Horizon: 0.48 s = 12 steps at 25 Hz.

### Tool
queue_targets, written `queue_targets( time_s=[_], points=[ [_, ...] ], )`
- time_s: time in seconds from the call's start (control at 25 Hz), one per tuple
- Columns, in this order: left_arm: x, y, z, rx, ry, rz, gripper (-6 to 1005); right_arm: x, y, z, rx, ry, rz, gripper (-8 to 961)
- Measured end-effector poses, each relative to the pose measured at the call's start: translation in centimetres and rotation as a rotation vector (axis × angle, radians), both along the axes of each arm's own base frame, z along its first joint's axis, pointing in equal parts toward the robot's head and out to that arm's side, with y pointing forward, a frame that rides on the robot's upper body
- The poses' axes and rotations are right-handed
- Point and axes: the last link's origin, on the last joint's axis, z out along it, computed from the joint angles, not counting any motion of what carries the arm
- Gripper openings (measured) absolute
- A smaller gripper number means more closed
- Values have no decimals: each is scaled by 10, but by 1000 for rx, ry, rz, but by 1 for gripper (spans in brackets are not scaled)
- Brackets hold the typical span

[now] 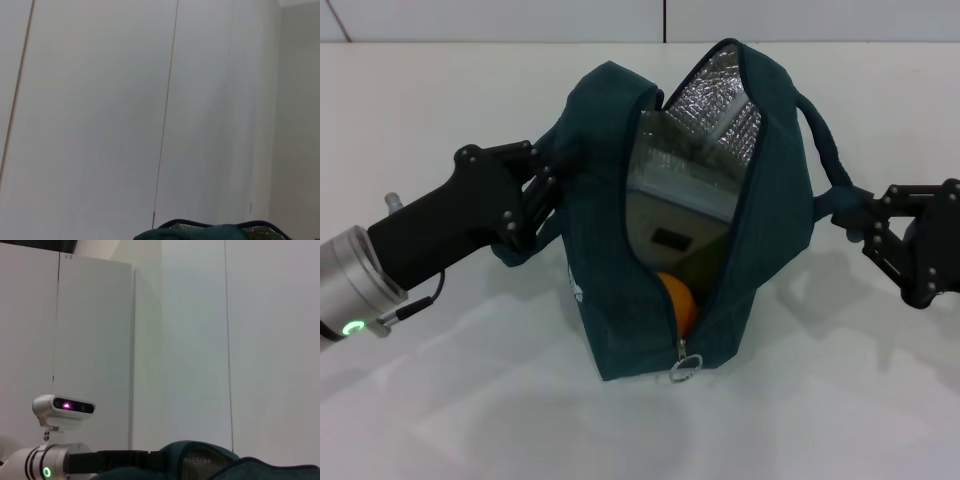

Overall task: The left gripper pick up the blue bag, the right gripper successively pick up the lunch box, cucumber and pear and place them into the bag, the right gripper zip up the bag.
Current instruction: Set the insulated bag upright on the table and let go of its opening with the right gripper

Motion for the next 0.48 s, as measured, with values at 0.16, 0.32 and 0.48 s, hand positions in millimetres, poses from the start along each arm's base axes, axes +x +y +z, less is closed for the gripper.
queue_targets(
  time_s=[0.16, 0.32, 0.48],
  points=[
    [-1, -1, -2, -7, -5, 7, 61, -1, 0, -4, -3, 0, -8, 79],
    [0, -1, -5, -18, -18, 16, 107, 1, 0, -9, -13, -23, -20, 80],
    [1, -1, -7, -16, -17, 12, 165, 1, 2, -13, -15, -37, -30, 81]
  ],
)
